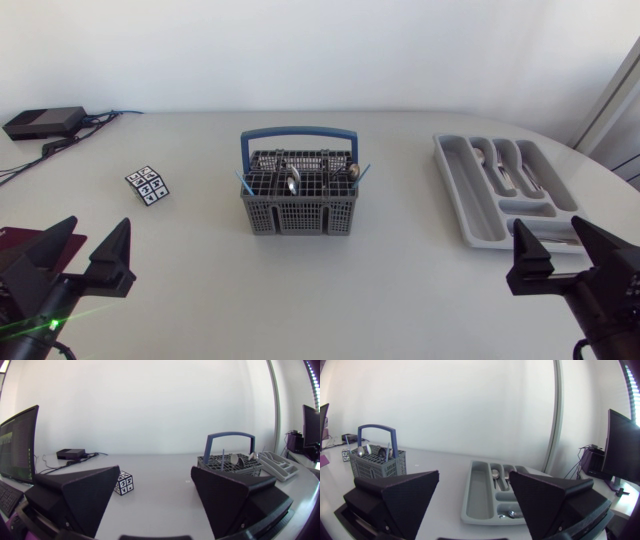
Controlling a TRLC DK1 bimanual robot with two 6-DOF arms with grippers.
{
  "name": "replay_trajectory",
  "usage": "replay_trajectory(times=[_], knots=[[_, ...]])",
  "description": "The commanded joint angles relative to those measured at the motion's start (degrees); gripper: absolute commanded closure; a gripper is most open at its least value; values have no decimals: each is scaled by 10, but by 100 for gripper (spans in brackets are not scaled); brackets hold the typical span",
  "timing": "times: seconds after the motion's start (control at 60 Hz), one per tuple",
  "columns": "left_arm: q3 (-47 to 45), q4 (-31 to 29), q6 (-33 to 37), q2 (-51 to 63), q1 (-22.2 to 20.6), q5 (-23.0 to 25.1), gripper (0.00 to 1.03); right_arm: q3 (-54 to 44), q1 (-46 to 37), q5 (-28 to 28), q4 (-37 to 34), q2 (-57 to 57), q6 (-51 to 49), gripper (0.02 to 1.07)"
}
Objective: Transfer all utensils from the basket to the drawer tray.
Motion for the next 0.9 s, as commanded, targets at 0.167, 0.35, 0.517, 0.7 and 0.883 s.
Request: replay_trajectory(times=[0.167,0.35,0.517,0.7,0.883], knots=[[-22,-3,-3,-6,5,-5,4,-12,4,0,1,-3,14,6],[-14,4,2,-6,9,-6,4,-12,6,5,4,-3,12,6],[2,0,2,-5,18,-6,4,-9,10,10,6,-3,9,6],[41,-21,0,8,16,-5,4,2,12,10,5,2,7,6],[88,-18,-7,70,6,-5,4,29,18,11,8,33,7,6]])
